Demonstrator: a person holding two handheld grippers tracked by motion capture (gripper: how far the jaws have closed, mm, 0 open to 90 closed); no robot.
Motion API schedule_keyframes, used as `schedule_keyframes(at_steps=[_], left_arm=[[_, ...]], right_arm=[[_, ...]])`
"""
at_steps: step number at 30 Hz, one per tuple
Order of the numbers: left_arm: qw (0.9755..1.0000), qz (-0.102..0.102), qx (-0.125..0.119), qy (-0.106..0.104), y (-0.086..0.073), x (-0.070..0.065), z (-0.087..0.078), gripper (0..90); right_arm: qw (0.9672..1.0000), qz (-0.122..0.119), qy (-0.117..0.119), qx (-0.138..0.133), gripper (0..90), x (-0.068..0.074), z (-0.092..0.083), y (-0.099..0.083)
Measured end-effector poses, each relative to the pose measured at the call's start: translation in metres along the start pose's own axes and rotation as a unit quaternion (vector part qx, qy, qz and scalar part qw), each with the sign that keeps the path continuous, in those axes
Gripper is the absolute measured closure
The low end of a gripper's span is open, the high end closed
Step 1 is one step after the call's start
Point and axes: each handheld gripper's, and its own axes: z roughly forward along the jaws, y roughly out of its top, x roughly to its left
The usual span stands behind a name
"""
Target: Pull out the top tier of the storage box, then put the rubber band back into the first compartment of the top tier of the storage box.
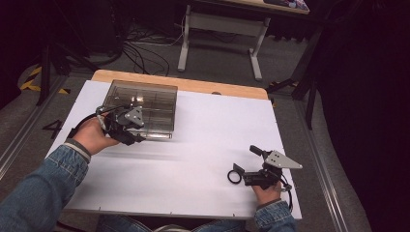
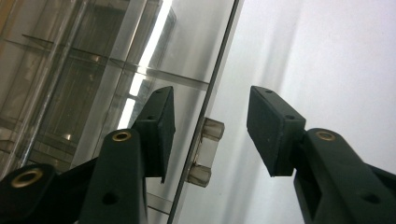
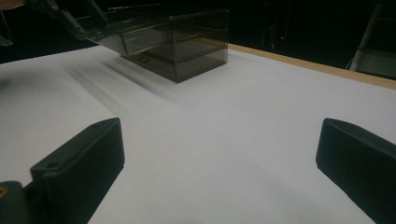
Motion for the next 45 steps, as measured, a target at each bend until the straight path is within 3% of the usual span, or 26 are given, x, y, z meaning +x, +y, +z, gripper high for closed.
schedule_keyframes(at_steps=[13,23,34,38,45], left_arm=[[0.9989,-0.025,-0.04,-0.004,0.002,0.0,-0.011,38.7],[0.9982,-0.025,-0.054,-0.005,0.008,-0.003,-0.014,31.5],[0.9977,-0.022,-0.064,-0.011,0.014,-0.006,-0.016,30.7],[0.9969,-0.025,-0.072,-0.019,0.017,-0.007,-0.017,30.5],[0.9934,-0.03,-0.103,-0.041,0.029,-0.013,-0.02,30.8]], right_arm=[[1.0,0.0,-0.001,0.001,1.7,0.0,0.0,0.0],[1.0,0.0,-0.002,0.001,1.7,0.0,0.0,0.0],[1.0,-0.001,-0.002,0.0,1.7,0.0,0.0,0.0],[1.0,0.0,-0.002,0.001,1.7,0.0,0.0,0.0],[1.0,0.0,-0.002,0.002,1.7,0.0,0.0,0.0]])
